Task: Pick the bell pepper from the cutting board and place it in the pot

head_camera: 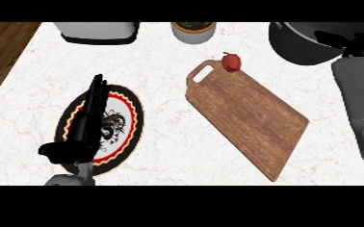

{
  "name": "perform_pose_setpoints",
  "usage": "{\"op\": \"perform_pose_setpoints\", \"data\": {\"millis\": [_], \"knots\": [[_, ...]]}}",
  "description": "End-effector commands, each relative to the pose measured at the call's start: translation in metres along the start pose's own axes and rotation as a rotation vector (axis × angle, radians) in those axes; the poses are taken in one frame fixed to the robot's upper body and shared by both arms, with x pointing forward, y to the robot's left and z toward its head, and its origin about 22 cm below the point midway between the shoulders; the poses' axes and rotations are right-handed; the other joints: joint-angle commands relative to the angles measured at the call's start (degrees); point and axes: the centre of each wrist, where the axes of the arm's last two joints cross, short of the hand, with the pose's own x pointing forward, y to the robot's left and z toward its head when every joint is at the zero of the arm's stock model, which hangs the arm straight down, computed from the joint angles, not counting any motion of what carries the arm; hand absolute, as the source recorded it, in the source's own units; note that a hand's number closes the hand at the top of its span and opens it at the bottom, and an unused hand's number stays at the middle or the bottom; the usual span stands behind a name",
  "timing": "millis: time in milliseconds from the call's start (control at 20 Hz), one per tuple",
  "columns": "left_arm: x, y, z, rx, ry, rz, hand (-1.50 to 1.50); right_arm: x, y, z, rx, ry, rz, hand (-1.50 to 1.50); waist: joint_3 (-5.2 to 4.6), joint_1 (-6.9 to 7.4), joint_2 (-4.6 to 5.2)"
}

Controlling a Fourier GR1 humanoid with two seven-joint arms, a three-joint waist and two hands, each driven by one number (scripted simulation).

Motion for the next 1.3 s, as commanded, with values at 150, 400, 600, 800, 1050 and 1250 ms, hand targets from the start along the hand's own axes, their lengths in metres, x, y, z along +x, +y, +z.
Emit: {"op": "perform_pose_setpoints", "data": {"millis": [150,400,600,800,1050,1250], "knots": [[-0.013,-0.014,0.003,-0.006,0.017,-0.008,0.0,-0.024,-0.008,-0.009,-0.099,0.041,-0.26,-1.5,0.32,-0.63,0.32],[-0.008,0.004,0.002,0.016,0.007,0.001,0.0,-0.071,-0.025,-0.027,-0.146,0.028,-0.297,-1.5,0.27,-0.54,0.22],[0.004,-0.01,-0.009,0.022,0.007,-0.017,0.0,-0.103,-0.047,-0.044,-0.138,-0.03,-0.322,-1.5,0.22,-1.54,-0.14],[-0.004,0.007,-0.018,0.031,0.02,-0.005,0.0,-0.114,-0.039,-0.036,-0.148,-0.059,-0.334,-1.5,0.17,-1.45,-0.15],[-0.017,0.005,0.012,0.029,0.017,0.001,0.0,-0.137,-0.06,-0.047,-0.154,-0.052,-0.337,-1.5,0.12,-1.82,-0.47],[-0.005,0.035,0.016,0.034,0.022,-0.014,0.0,-0.166,-0.083,-0.056,-0.21,-0.021,-0.348,-1.5,0.12,-1.87,-0.6]]}}
